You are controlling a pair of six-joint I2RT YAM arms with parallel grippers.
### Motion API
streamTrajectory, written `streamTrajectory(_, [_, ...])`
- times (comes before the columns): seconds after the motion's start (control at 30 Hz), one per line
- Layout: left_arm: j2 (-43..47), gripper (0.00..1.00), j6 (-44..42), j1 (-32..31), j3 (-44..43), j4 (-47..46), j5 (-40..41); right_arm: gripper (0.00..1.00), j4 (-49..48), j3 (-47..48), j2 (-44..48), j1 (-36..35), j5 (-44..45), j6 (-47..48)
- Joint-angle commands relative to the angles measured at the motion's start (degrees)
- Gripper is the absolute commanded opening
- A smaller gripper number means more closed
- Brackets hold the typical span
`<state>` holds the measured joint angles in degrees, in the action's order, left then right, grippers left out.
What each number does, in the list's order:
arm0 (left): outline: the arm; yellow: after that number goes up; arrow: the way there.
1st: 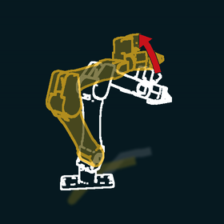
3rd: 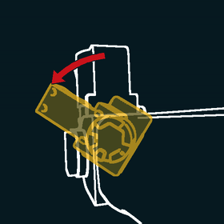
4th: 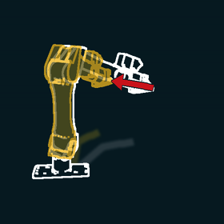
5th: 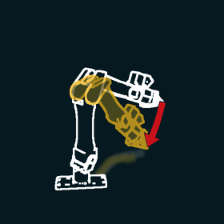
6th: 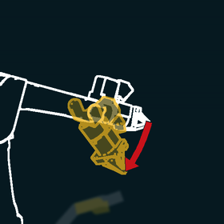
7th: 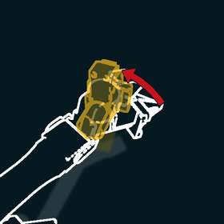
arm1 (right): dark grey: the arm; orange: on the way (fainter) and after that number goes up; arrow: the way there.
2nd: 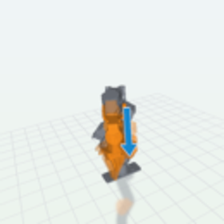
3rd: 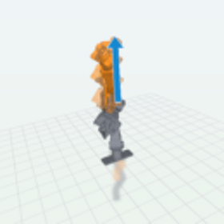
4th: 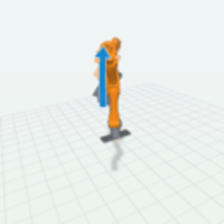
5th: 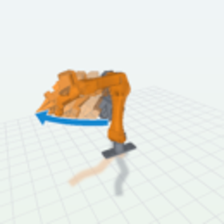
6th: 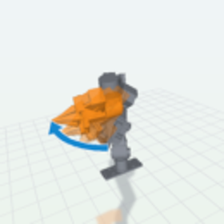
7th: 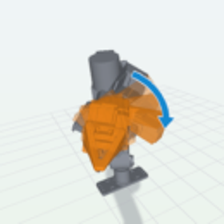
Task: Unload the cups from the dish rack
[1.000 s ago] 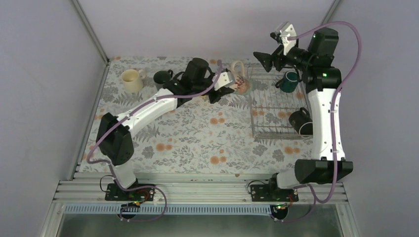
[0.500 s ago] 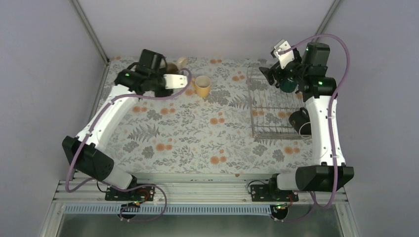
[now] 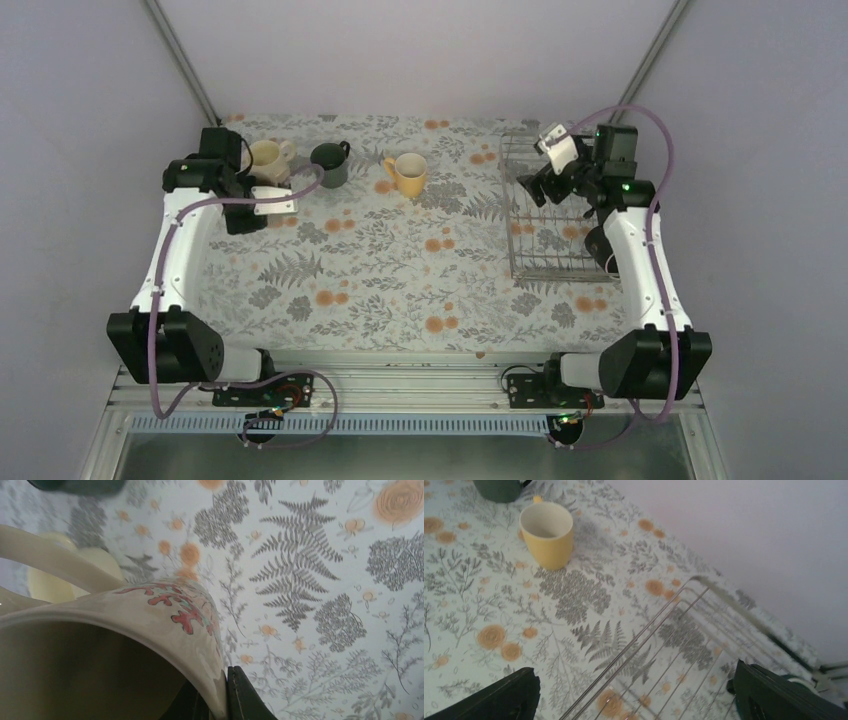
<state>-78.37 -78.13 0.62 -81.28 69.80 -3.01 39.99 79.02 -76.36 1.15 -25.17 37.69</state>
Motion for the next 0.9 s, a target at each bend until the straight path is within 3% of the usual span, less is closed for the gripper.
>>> streamTrajectory(0.0, [0.9,0.02,-5.0,3.2,1.7,-3.9,-2.7,1.0,-9.9,-7.8,5.5,-0.2,0.4,-2.3])
streamTrajectory(0.3, [-2.0,0.02,-5.1,6.3,8.9,-8.7,-4.0,1.0,-17.4,-16.0,7.5,0.5,0.3,-6.5])
streamTrajectory(0.73, [-5.6,0.03,-4.4,9.3,14.4,-15.3,-3.6,1.0,-19.4,-18.3,7.6,1.2,1.5,-8.0])
streamTrajectory(0.87, [-7.2,0.11,-3.1,9.5,14.3,-15.2,-2.4,1.0,-20.0,-18.9,7.5,1.3,1.7,-8.2])
